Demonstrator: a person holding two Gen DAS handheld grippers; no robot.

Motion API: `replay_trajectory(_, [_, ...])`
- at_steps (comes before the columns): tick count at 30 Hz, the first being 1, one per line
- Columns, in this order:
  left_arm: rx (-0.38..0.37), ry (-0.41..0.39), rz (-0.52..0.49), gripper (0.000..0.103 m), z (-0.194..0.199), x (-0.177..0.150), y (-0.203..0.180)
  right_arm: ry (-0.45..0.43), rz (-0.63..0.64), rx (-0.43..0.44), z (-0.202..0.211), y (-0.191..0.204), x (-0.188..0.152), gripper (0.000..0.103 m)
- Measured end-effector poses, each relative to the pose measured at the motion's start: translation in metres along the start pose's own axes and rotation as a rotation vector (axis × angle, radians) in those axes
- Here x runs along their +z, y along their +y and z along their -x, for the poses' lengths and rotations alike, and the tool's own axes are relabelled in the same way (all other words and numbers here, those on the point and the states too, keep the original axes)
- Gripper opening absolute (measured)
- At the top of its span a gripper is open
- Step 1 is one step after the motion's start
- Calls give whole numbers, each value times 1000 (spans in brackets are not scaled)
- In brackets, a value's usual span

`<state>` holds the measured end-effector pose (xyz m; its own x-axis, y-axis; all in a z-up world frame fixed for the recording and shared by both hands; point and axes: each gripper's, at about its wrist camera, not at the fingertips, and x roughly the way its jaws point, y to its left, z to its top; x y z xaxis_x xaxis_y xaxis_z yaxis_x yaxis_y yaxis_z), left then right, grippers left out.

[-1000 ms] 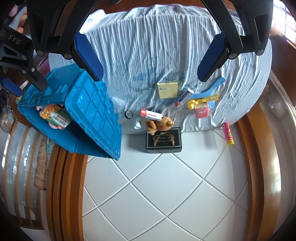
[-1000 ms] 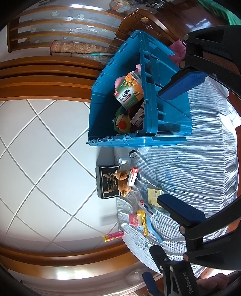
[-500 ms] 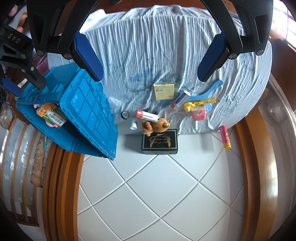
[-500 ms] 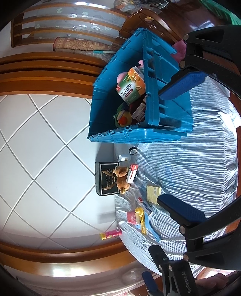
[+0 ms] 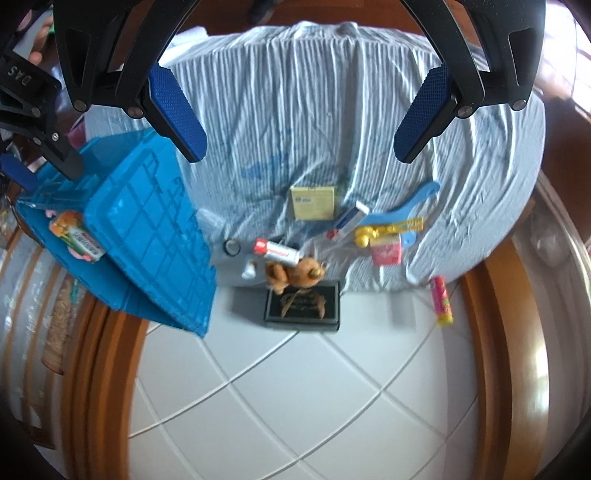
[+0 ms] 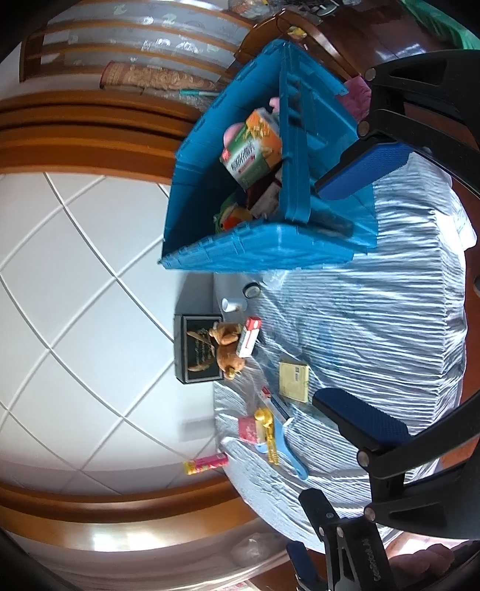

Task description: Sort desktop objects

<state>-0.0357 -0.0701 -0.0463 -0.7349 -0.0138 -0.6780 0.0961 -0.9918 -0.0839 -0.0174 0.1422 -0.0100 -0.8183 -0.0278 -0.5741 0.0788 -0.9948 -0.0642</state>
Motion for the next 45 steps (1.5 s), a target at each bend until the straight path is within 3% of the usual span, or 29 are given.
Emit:
replay_trajectory(4, [62, 101, 75, 103, -48, 1, 18, 42, 50, 51, -36, 15, 6, 103])
replay_trajectory(9, [188, 301, 167, 103, -137, 3, 51, 137, 83, 166, -118, 38, 15, 103])
replay_trajectory(13, [293, 442, 190, 103, -211, -4, 76, 264, 102, 260, -203, 57, 12, 103])
replay_trajectory(18, [291, 550, 211, 103, -273, -16, 97, 417, 117, 281, -290, 76, -6, 103])
replay_trajectory(28, [218, 604, 127, 103, -366, -10, 126, 610, 191, 252, -393, 125, -34, 103])
replay_trajectory(34, [138, 657, 44, 103, -407, -18, 143, 678, 134, 187, -441, 157, -50, 103])
replay_trajectory(41, [94, 623, 35, 103, -400, -24, 154, 721, 46, 94, -459, 171, -68, 103])
replay_trajectory(45, [88, 610, 23, 103, -393, -25, 155, 701, 2, 69, -455, 168, -71, 103])
